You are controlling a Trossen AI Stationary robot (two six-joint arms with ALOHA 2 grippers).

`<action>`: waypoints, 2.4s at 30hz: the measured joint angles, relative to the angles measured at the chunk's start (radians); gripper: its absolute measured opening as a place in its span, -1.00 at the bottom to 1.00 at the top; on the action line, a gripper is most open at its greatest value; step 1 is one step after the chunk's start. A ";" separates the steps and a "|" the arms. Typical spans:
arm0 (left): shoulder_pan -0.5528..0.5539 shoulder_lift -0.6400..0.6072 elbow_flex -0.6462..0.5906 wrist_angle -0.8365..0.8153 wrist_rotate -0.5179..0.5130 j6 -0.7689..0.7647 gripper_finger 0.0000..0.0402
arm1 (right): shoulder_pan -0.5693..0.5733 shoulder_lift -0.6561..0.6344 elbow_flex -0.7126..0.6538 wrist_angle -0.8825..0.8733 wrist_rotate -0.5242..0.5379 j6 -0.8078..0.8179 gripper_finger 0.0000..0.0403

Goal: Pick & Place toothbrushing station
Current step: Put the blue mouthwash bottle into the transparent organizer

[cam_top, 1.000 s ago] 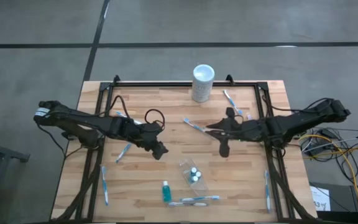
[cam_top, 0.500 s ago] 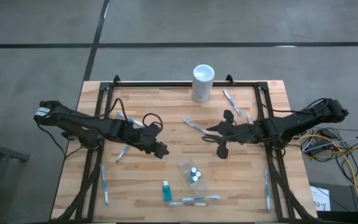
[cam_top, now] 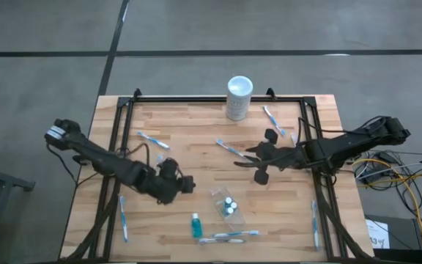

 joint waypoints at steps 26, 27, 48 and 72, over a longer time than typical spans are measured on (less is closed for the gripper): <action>-0.047 0.274 0.182 0.058 0.030 -0.227 -0.29 | -0.027 -0.021 -0.001 -0.139 -0.002 -0.114 -0.53; -0.047 0.274 0.182 0.071 0.031 -0.228 -0.29 | -0.026 -0.021 -0.001 -0.144 -0.002 -0.114 -0.53; -0.047 0.283 0.180 -0.059 0.366 -0.484 -0.55 | -0.091 -0.040 -0.020 -0.352 -0.003 -0.063 -0.53; -0.040 0.393 0.180 -0.006 0.289 -0.349 -0.72 | -0.117 -0.051 -0.082 -0.344 -0.003 -0.049 -0.58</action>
